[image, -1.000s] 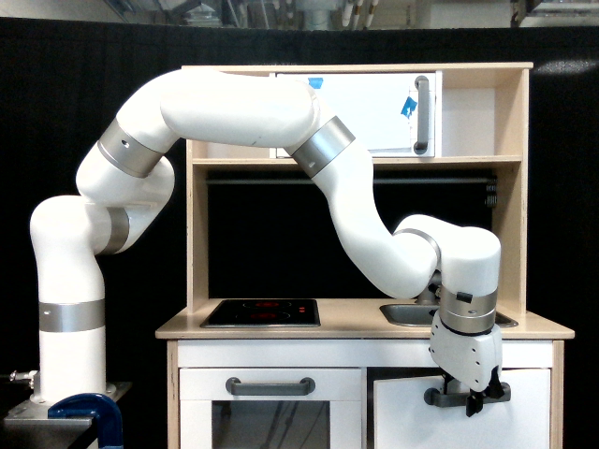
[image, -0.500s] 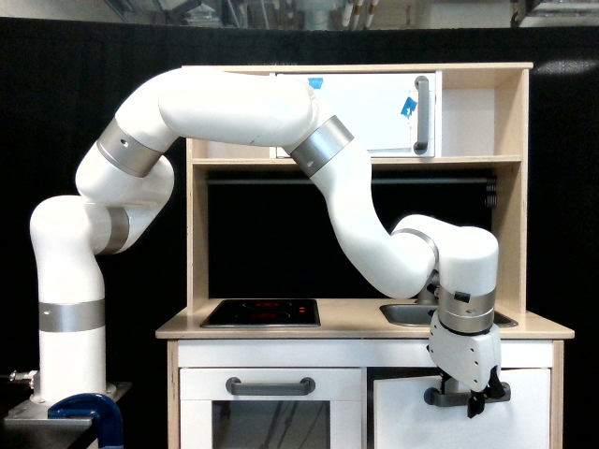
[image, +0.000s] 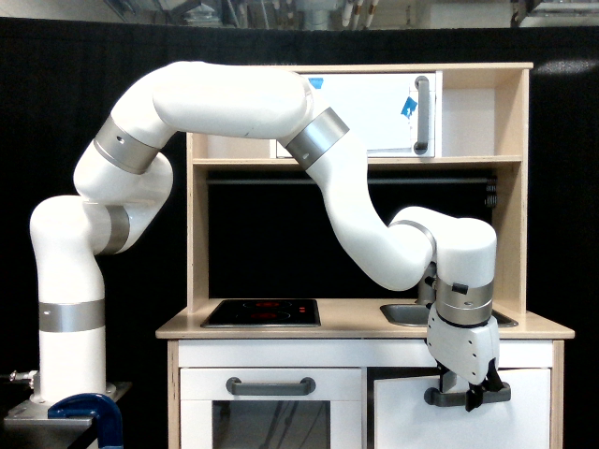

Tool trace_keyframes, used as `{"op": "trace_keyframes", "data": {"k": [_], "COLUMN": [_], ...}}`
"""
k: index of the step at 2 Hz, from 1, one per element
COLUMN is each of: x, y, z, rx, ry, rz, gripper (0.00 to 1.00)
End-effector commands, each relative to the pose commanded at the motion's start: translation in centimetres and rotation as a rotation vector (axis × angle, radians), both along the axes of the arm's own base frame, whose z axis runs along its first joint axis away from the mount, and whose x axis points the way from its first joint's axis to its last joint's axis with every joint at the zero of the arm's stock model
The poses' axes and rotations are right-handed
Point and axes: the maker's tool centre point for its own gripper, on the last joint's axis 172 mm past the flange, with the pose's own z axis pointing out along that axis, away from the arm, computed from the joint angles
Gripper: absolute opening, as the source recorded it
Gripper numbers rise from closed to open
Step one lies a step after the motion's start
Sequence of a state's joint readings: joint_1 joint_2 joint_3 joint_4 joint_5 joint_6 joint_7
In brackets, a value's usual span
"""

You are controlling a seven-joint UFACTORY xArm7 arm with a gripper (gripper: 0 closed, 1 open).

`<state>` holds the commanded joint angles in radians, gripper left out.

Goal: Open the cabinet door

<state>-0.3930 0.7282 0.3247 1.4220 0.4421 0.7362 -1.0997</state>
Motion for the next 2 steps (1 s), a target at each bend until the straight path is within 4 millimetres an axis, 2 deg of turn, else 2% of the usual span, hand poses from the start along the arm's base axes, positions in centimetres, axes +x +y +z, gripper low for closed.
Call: {"op": "trace_keyframes", "data": {"k": [1, 2], "x": [-2.4, -7.9], "y": [-2.4, -6.8], "z": [3.2, 8.4], "rx": [0.000, 0.000], "ry": [0.000, 0.000], "rz": [0.000, 0.000], "gripper": [1.00, 1.00]}}
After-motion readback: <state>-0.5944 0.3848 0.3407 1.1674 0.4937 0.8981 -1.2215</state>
